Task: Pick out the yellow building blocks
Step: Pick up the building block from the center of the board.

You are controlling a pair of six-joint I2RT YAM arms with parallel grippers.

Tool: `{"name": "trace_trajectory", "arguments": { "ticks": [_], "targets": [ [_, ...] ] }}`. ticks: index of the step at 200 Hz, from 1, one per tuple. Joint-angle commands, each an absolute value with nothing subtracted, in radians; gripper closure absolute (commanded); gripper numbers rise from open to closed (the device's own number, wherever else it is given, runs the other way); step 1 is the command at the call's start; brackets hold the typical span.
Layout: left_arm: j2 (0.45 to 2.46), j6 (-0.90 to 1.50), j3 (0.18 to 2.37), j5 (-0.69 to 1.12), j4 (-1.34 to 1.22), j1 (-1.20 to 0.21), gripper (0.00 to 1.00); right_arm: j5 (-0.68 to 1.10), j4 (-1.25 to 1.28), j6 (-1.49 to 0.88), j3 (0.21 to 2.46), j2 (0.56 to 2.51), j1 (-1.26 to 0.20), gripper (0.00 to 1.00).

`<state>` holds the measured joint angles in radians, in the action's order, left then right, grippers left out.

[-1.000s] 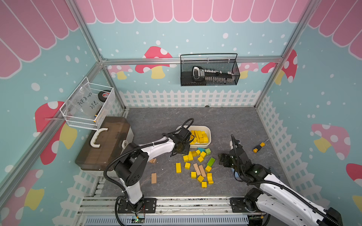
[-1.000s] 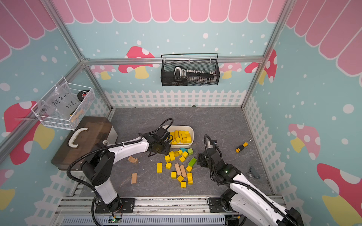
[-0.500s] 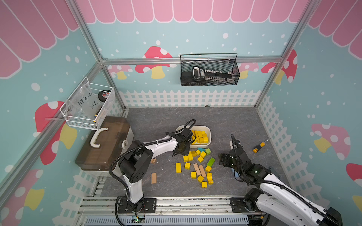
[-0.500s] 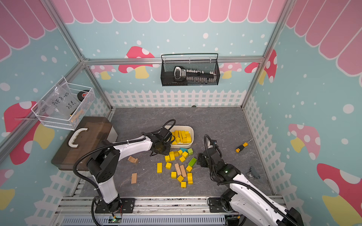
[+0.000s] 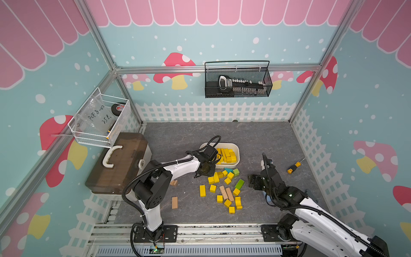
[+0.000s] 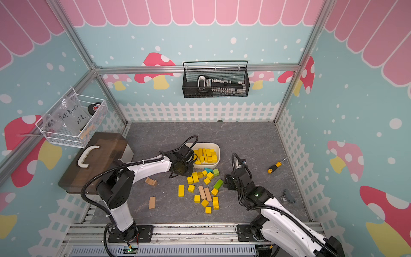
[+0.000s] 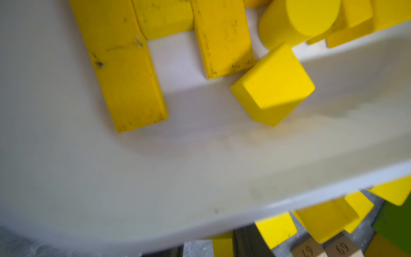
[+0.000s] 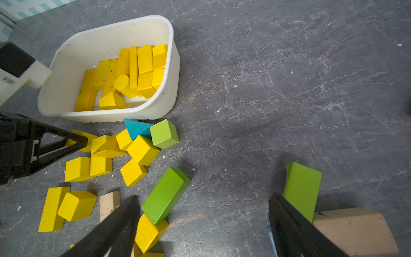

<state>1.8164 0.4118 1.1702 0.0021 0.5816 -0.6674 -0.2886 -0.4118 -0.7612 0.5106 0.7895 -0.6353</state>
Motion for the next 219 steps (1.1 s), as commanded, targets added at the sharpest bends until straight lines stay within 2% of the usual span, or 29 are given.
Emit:
{"name": "trace_trajectory", "arguments": {
  "ticks": [1,31,64,111,155,176,219],
  "targets": [
    [1.757,0.407,1.134,0.046,0.534,-0.647,0.72,-0.302,-0.423,-0.775,0.497,0.78,-0.632,0.1],
    [1.715,0.451,1.068,0.091,0.492,-0.576,0.79,-0.303,-0.423,-0.776,0.49,0.766,-0.632,0.1],
    [1.666,0.515,0.99,0.118,0.438,-0.496,0.95,-0.305,-0.423,-0.776,0.486,0.752,-0.632,0.1],
    [1.528,0.566,0.887,0.014,0.385,-0.483,0.99,-0.302,-0.423,-0.776,0.489,0.76,-0.633,0.1],
    [1.284,0.606,0.732,-0.103,0.277,-0.484,0.99,-0.304,-0.423,-0.776,0.488,0.762,-0.632,0.1],
    [1.18,0.571,0.661,-0.07,0.159,-0.484,0.91,-0.303,-0.423,-0.777,0.49,0.766,-0.632,0.1],
    [1.232,0.471,0.671,0.053,-0.012,-0.487,0.89,-0.301,-0.423,-0.776,0.492,0.774,-0.632,0.09]
  ]
}}
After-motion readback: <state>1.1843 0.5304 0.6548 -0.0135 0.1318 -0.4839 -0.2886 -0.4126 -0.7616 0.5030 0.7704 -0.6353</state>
